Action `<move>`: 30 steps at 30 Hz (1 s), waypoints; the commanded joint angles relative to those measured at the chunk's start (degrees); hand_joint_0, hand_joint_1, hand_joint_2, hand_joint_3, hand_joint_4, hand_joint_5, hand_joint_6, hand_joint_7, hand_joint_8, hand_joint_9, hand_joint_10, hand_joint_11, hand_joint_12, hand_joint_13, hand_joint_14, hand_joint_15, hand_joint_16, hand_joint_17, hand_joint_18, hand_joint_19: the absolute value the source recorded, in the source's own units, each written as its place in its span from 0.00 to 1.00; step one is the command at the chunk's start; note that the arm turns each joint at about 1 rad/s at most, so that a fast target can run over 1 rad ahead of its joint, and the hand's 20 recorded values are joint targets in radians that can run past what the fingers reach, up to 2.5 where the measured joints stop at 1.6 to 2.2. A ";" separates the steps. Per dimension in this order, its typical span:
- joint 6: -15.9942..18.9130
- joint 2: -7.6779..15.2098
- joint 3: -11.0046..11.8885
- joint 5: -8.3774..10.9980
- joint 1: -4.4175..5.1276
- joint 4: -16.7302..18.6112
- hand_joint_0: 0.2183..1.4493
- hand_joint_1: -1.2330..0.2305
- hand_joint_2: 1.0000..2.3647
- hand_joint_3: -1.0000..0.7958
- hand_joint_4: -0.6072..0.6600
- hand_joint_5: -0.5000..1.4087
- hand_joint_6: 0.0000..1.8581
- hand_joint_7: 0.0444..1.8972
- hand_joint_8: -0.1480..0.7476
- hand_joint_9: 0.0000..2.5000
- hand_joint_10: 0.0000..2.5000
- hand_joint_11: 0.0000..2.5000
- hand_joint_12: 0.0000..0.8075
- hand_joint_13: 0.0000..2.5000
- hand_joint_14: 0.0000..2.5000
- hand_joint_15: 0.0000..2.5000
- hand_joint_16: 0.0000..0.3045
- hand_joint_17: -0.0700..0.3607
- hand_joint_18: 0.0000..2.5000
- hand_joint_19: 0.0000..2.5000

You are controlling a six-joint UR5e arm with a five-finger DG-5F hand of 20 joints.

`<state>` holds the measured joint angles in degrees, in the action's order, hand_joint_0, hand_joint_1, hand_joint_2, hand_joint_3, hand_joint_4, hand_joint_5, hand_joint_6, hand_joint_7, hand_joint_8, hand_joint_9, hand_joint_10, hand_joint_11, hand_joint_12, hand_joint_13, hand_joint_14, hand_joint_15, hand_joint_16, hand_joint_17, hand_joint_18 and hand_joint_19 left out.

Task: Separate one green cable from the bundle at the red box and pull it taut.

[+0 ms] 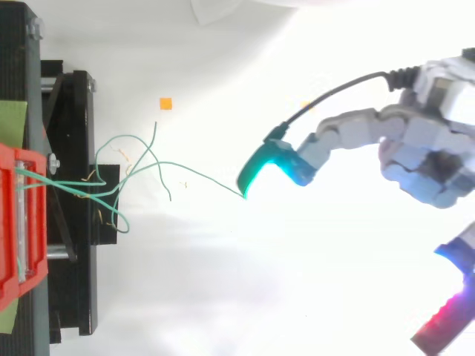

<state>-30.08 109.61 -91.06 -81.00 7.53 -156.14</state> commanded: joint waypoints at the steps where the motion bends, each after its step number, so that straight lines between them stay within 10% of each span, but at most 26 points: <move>1: -0.59 4.03 3.78 -2.93 -1.55 1.37 0.11 0.46 0.00 0.28 0.78 0.20 0.27 0.31 0.55 0.55 1.00 0.78 0.55 0.54 1.00 0.62 0.32 0.68 0.86 0.60; 9: 2.13 10.09 13.18 -14.27 -6.30 1.54 0.11 0.46 0.00 0.28 0.79 0.20 0.27 0.31 0.55 0.55 1.00 0.75 0.55 0.53 1.00 0.61 0.32 0.68 0.86 0.60; 18: 2.22 19.32 23.56 -21.48 -9.11 4.18 0.11 0.46 0.00 0.28 0.79 0.20 0.27 0.31 0.55 0.55 1.00 0.76 0.55 0.53 1.00 0.62 0.32 0.68 0.86 0.60; 30: 1.96 21.08 23.64 -22.88 -11.39 5.94 0.11 0.46 0.00 0.28 0.79 0.20 0.27 0.31 0.55 0.55 1.00 0.76 0.55 0.53 1.00 0.61 0.32 0.67 0.86 0.60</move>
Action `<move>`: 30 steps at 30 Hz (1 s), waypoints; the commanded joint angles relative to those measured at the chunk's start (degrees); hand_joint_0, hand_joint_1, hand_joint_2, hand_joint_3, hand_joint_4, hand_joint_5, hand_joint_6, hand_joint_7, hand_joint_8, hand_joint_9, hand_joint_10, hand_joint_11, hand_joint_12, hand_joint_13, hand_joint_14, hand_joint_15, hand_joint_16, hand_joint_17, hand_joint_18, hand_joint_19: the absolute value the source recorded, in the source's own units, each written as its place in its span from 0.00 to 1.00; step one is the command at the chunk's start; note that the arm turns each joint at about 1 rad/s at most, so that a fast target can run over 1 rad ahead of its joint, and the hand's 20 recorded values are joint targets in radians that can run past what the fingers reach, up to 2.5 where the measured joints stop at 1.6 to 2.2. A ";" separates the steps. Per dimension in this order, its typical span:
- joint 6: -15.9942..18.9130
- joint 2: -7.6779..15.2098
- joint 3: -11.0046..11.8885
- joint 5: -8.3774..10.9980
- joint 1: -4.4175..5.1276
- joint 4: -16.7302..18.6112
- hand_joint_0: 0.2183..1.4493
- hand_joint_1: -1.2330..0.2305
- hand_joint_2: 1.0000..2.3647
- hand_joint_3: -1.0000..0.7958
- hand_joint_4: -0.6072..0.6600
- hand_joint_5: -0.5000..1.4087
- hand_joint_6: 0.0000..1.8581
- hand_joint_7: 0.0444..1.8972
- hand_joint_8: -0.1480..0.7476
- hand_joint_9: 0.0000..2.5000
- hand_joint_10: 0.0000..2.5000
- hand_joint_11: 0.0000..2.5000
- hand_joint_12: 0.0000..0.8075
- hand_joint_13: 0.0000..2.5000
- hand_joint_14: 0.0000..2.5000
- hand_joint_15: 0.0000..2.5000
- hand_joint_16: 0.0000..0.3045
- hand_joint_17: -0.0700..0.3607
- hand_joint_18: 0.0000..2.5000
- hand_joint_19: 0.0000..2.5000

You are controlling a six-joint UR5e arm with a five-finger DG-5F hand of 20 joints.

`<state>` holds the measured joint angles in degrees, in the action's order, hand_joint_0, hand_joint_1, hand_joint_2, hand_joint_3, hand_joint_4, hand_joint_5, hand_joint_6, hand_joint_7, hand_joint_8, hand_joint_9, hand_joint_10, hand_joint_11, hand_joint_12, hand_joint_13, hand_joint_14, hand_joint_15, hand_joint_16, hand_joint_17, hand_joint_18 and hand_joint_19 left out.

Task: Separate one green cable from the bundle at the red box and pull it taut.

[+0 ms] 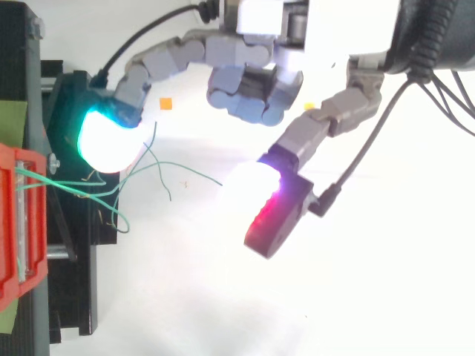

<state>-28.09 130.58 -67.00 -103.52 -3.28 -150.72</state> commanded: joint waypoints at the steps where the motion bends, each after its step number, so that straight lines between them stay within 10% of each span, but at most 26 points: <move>1: -0.04 0.12 -0.68 -0.54 -0.67 0.69 0.11 0.46 0.00 0.28 0.79 0.20 0.27 0.31 0.55 0.55 1.00 0.75 0.55 0.53 1.00 0.61 0.32 0.68 0.86 0.60; 14: -0.48 0.20 -4.19 -0.01 -1.55 5.26 0.11 0.47 0.00 0.28 0.79 0.20 0.27 0.31 0.55 0.55 1.00 0.77 0.56 0.53 1.00 0.61 0.32 0.67 0.86 0.60; 18: -0.30 3.37 -3.93 0.51 -1.55 7.02 0.11 0.47 0.00 0.28 0.79 0.20 0.27 0.31 0.54 0.55 1.00 0.77 0.56 0.53 1.00 0.61 0.32 0.67 0.86 0.60; 30: 0.22 5.13 -3.31 2.62 -0.06 11.33 0.11 0.47 0.00 0.28 0.80 0.20 0.27 0.31 0.55 0.55 1.00 0.76 0.56 0.53 1.00 0.62 0.32 0.67 0.85 0.60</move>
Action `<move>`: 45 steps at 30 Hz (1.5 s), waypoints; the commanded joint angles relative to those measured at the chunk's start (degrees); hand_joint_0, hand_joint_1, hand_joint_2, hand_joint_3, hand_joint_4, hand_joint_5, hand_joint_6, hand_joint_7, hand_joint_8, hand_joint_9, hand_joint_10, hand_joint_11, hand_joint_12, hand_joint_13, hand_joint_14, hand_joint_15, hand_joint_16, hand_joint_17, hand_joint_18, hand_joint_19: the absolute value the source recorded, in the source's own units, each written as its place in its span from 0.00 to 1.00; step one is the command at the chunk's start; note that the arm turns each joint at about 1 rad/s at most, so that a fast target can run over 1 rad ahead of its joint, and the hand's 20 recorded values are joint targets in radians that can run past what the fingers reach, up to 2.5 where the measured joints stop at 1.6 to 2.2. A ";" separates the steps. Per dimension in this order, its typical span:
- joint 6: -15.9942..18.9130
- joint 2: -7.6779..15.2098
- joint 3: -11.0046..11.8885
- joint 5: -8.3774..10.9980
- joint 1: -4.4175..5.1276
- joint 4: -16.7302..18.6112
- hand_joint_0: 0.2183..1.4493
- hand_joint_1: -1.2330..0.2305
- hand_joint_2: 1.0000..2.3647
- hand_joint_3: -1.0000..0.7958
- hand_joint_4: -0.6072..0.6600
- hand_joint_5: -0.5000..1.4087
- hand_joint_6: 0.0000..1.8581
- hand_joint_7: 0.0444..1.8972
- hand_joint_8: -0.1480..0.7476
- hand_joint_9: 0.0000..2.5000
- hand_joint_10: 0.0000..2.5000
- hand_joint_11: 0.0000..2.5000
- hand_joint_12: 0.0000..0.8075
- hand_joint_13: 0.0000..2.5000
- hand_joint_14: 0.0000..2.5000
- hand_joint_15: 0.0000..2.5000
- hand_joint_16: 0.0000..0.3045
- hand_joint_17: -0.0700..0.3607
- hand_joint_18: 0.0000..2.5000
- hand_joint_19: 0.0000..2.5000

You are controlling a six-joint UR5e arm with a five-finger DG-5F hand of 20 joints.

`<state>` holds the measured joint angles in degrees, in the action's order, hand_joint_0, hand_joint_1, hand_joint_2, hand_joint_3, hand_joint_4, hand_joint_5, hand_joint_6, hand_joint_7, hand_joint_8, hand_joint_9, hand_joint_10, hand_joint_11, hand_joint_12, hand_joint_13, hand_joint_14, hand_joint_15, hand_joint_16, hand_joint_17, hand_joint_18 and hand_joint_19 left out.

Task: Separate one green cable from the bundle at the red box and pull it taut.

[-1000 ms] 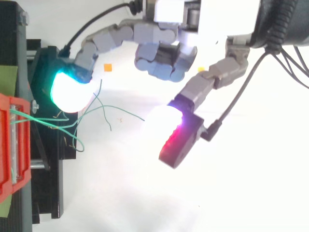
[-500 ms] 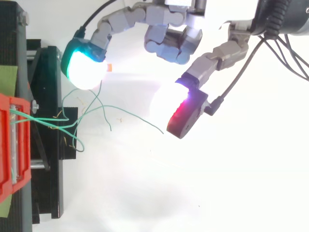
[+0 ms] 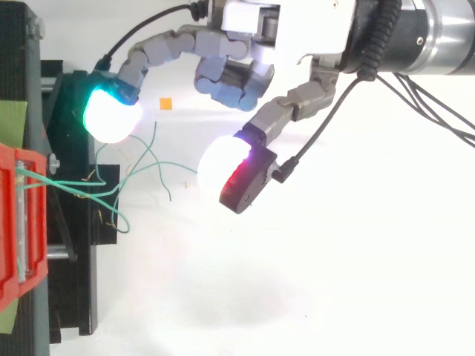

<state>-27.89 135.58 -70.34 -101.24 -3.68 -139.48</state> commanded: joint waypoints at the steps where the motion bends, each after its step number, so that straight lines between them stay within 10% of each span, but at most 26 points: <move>1: 0.03 0.13 0.03 0.43 0.51 0.09 0.11 0.47 0.00 0.28 0.80 0.20 0.27 0.31 0.55 0.55 1.00 0.76 0.56 0.53 1.00 0.62 0.32 0.68 0.86 0.60; 45: 2.23 1.62 0.03 12.12 6.84 2.81 0.11 0.48 0.00 0.28 0.78 0.21 0.27 0.35 0.55 0.55 1.00 0.77 0.56 0.54 1.00 0.59 0.33 0.68 0.85 0.58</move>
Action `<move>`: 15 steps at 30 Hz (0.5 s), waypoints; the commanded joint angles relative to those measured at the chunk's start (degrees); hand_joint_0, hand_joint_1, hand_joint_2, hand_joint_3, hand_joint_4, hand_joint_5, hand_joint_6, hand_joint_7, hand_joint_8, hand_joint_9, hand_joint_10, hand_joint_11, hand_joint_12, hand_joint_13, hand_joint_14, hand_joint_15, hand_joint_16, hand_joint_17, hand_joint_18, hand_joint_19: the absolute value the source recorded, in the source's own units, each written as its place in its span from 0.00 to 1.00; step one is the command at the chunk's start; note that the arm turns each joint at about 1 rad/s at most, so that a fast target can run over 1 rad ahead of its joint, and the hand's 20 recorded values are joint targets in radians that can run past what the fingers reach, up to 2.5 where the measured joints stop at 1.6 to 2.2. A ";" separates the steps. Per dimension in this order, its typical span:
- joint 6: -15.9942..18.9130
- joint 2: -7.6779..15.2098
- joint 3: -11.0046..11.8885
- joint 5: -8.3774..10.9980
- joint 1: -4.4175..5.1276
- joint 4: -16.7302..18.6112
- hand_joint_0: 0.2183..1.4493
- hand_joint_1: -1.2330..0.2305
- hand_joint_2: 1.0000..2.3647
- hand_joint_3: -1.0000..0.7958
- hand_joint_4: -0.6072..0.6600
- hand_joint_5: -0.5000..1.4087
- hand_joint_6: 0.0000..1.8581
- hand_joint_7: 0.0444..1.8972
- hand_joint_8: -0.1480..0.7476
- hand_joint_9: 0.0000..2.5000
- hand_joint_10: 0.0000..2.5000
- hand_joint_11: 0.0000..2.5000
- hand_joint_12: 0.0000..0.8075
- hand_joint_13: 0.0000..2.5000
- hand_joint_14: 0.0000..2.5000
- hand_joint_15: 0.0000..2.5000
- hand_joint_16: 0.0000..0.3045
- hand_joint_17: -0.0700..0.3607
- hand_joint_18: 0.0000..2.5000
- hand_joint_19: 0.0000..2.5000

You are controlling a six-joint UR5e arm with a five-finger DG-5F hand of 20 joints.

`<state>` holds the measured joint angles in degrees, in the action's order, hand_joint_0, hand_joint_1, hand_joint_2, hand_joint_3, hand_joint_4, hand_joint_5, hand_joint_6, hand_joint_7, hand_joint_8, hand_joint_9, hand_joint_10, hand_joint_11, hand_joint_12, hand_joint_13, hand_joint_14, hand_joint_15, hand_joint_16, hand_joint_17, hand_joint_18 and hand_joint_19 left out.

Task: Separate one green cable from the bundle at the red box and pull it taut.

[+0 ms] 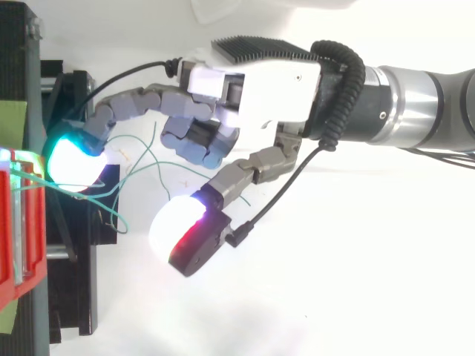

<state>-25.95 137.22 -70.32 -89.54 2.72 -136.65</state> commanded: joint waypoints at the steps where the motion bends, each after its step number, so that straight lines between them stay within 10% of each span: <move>1: 0.64 -0.02 0.00 0.77 0.62 0.07 0.11 0.48 0.00 0.28 0.78 0.21 0.27 0.35 0.55 0.55 1.00 0.77 0.56 0.54 1.00 0.60 0.33 0.68 0.85 0.58; 15: 3.63 -0.02 0.00 1.47 1.76 -0.02 0.11 0.48 0.00 0.28 0.77 0.22 0.27 0.39 0.56 0.55 1.00 0.74 0.56 0.53 1.00 0.59 0.32 0.68 0.84 0.56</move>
<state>-22.55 137.20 -70.31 -88.08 4.34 -136.43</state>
